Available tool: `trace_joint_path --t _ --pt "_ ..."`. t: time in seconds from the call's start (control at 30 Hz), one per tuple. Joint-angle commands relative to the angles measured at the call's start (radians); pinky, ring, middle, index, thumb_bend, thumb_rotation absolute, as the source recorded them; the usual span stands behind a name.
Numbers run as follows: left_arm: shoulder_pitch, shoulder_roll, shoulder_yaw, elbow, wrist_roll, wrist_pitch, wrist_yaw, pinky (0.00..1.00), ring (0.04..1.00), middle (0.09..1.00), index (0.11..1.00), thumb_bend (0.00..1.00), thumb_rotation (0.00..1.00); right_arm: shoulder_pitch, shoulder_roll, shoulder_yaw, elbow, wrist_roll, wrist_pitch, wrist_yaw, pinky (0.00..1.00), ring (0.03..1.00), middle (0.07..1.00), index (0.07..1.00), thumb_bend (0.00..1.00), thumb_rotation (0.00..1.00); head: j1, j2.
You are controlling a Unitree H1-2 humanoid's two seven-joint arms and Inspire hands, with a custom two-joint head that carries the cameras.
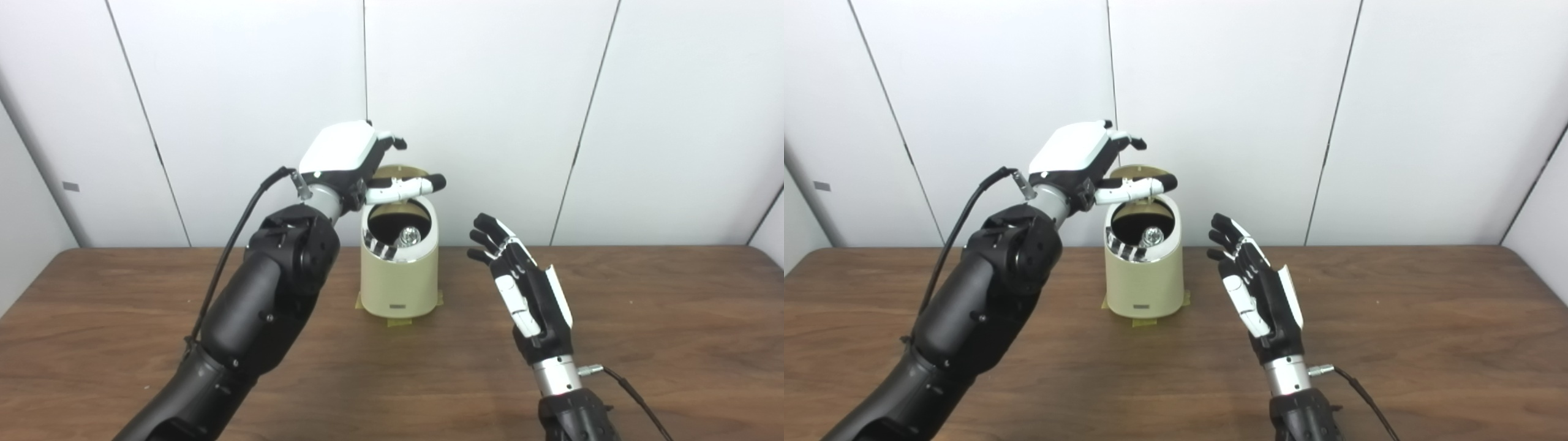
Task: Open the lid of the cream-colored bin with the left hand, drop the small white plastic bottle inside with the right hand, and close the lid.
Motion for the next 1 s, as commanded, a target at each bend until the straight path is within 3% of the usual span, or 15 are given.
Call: trace_joint_path --t 0.0,0.5,0.97 --pt "-0.064 -0.003 0.012 -0.004 0.03 0.003 0.011 1.0 1.0 0.924 0.856 0.89 1.0 -0.042 0.001 -0.006 -0.027 -0.004 -0.032 0.004 0.78 0.864 0.883 0.855 0.26 0.78 0.0 0.001" --pt "-0.021 0.001 0.003 -0.034 0.058 0.0 -0.006 1.0 1.0 0.946 0.866 0.91 1.0 -0.041 0.005 -0.01 -0.024 -0.007 -0.029 -0.002 0.78 0.862 0.879 0.85 0.28 0.76 -0.002 0.003" --pt "0.064 0.005 -0.003 -0.112 0.088 -0.031 -0.015 1.0 0.999 0.877 0.85 0.91 1.0 -0.04 0.009 -0.013 -0.032 -0.008 -0.019 -0.003 0.78 0.863 0.88 0.854 0.29 0.77 -0.005 0.012"
